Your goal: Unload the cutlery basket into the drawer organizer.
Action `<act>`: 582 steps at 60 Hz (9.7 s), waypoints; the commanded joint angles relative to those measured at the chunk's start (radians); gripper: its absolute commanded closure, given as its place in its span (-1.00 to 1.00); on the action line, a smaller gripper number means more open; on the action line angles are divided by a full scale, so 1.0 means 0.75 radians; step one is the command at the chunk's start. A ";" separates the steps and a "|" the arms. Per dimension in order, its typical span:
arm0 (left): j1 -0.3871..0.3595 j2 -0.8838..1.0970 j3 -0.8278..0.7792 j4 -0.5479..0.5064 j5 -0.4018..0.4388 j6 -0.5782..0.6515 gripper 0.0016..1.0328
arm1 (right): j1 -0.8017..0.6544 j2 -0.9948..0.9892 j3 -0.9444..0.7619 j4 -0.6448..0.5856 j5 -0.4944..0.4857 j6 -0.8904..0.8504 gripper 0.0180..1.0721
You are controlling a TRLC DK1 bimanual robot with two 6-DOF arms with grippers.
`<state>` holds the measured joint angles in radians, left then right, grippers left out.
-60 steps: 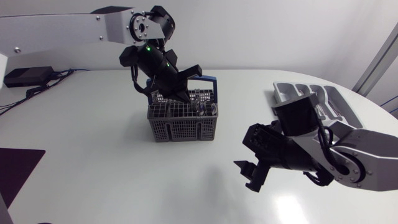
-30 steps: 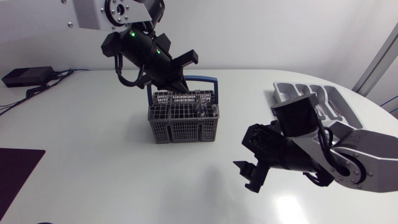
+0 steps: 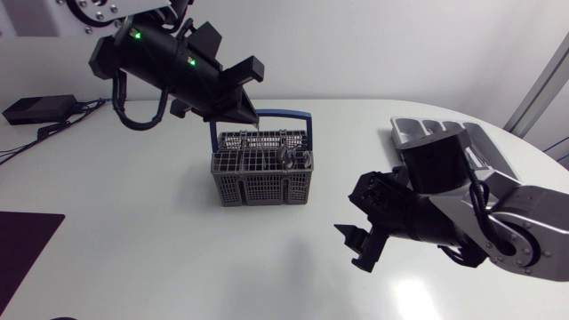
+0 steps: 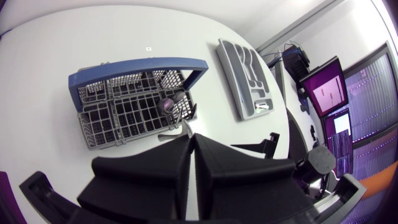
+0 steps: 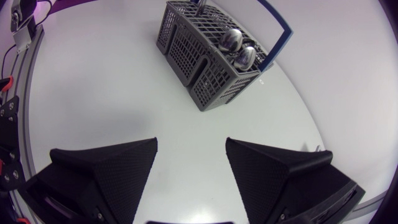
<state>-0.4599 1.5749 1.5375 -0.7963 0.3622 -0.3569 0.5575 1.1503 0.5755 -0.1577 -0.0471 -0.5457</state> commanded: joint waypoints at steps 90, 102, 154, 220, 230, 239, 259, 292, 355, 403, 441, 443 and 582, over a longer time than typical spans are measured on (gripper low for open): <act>-0.350 -0.132 -0.383 0.031 0.413 0.695 0.93 | -0.007 -0.176 0.161 -0.287 -0.620 0.149 -0.44; -0.354 -0.126 -0.381 0.043 0.413 0.693 0.93 | 0.024 -0.137 0.182 -0.281 -0.622 0.167 -0.26; -0.334 -0.122 -0.379 0.053 0.439 0.678 0.87 | 0.067 -0.045 0.214 -0.229 -0.608 0.222 0.89; -0.174 0.021 -0.187 0.002 0.174 0.339 -0.82 | -0.559 -0.065 0.139 -0.375 -0.422 -0.199 0.89; -0.150 0.017 -0.197 -0.020 0.063 0.349 -0.82 | -0.727 -0.049 0.122 -0.350 -0.399 -0.340 0.89; -0.090 0.003 -0.205 -0.069 -0.006 0.363 -0.82 | -0.880 -0.030 0.110 -0.319 -0.404 -0.465 0.89; -0.037 -0.028 -0.258 -0.077 -0.125 0.376 -0.85 | -1.173 0.064 0.096 -0.223 -0.436 -0.714 0.89; -0.054 0.015 -0.238 -0.080 -0.221 0.310 -0.88 | -1.561 0.422 0.255 -0.045 -0.504 -1.127 0.89; -0.076 0.005 -0.279 -0.100 -0.291 0.284 -0.89 | -1.682 0.822 0.333 0.323 -0.383 -1.346 -0.10; -0.097 -0.034 -0.336 -0.096 -0.291 0.271 -0.90 | -1.433 0.172 0.010 0.100 -0.373 -1.054 -0.55; -0.105 -0.022 -0.348 -0.057 -0.289 0.241 -0.90 | -0.846 -0.180 -0.084 -0.123 -0.219 -0.471 -0.55; -0.105 -0.022 -0.346 -0.057 -0.289 0.239 -0.90 | -0.815 -0.184 -0.084 -0.125 -0.207 -0.438 -0.55; -0.097 0.459 0.157 0.133 -0.141 0.144 -0.14 | -0.312 0.010 -0.037 -0.015 -0.152 0.032 -0.55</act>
<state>-0.5442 1.8961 1.6283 -0.7139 0.2501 -0.2836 0.3191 1.1404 0.5682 -0.1787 -0.1562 -0.5236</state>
